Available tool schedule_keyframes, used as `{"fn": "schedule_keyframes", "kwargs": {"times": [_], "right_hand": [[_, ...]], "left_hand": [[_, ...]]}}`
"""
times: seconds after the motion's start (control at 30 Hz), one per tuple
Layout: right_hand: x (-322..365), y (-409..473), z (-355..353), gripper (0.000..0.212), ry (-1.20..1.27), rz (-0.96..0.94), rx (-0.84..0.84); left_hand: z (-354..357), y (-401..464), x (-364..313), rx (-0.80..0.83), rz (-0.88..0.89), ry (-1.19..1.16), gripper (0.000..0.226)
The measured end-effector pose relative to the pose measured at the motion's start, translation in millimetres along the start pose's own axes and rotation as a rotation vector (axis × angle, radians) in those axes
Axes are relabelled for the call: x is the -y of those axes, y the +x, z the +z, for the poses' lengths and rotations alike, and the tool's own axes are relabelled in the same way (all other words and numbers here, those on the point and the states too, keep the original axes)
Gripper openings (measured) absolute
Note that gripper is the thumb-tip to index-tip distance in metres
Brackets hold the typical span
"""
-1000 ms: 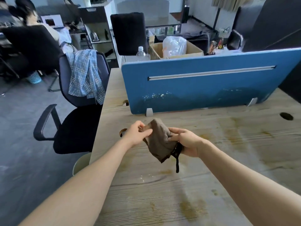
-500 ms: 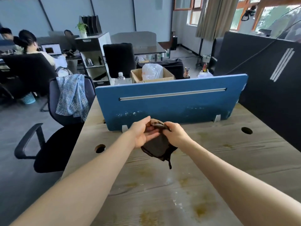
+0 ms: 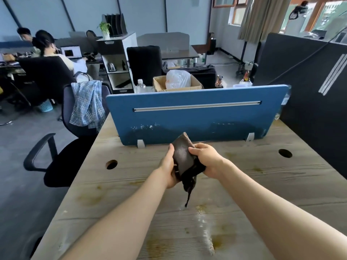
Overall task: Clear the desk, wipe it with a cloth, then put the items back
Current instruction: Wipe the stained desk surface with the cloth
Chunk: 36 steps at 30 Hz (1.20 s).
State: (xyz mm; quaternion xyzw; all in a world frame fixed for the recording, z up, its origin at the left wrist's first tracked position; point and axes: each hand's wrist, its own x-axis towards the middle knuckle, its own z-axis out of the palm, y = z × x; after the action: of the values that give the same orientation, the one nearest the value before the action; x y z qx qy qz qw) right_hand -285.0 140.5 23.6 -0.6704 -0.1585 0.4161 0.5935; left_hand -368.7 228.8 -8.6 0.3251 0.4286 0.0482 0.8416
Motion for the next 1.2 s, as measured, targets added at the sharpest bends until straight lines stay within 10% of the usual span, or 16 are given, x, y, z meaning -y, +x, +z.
{"fn": "schedule_keyframes", "kwargs": {"times": [0.27, 0.53, 1.2], "right_hand": [[-1, 30, -16, 0.008, -0.554, -0.162, -0.197], [-16, 52, 12, 0.03, 0.065, 0.093, 0.168], [-42, 245, 113, 0.03, 0.493, 0.015, -0.601]], "left_hand": [[13, 13, -7, -0.155, 0.228, 0.048, 0.036], [-16, 15, -43, -0.04, 0.165, 0.072, 0.033], [-177, 166, -164, -0.614, 0.657, 0.419, 0.046]]}}
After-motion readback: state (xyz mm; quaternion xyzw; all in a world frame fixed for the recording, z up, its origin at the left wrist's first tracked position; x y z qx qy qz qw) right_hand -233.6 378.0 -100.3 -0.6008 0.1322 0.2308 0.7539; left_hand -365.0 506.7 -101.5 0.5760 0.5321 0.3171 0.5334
